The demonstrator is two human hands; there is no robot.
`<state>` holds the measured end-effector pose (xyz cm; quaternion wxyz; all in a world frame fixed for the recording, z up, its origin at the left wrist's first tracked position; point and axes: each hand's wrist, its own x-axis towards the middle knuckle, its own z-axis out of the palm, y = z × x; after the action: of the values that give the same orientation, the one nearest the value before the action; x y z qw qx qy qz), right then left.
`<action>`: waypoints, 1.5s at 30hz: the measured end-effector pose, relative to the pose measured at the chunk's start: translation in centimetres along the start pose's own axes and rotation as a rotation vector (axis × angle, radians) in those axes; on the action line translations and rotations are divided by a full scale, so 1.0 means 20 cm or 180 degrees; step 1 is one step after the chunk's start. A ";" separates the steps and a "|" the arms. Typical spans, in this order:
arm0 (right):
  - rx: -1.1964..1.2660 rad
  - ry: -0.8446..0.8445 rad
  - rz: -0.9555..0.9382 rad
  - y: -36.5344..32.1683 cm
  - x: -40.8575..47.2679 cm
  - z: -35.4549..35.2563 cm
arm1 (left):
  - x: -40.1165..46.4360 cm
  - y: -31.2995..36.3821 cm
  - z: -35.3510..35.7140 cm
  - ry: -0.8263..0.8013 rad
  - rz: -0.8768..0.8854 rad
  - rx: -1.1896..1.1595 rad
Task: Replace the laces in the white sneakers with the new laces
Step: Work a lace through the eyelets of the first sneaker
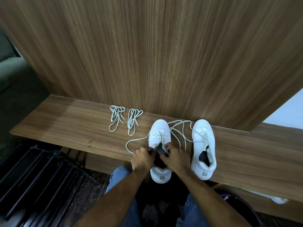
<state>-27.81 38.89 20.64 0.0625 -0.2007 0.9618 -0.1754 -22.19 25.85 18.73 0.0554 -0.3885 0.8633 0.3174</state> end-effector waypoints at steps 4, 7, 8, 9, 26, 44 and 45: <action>0.0757 0.0251 0.0661 0.01 0.01 0.03 | 0.00 0.00 -0.03 0.0041 0.0050 -0.0226; 0.1312 0.0038 0.1160 0.07 0.05 0.00 | 0.01 -0.01 -0.05 -0.0064 0.0025 -0.0708; 0.1399 -0.0028 0.1243 0.07 0.06 -0.01 | 0.02 -0.01 -0.06 -0.0136 -0.0003 -0.0852; 0.1447 -0.0100 0.1282 0.08 0.06 -0.02 | 0.02 0.00 -0.06 -0.0180 -0.0026 -0.0947; 0.1057 -0.0236 0.1010 0.04 0.03 -0.08 | 0.08 0.29 -0.06 0.0305 0.2169 0.2060; 0.1056 -0.0235 0.1065 0.05 0.03 -0.06 | 0.10 0.28 -0.04 0.0398 0.2462 0.2294; 0.1038 -0.0237 0.1068 0.05 0.03 -0.06 | 0.08 0.28 -0.04 0.0406 0.2495 0.2390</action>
<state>-28.94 39.95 21.39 0.1577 -0.0316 0.9377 -0.3081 -27.21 27.12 21.69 0.0153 -0.0096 0.9990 -0.0399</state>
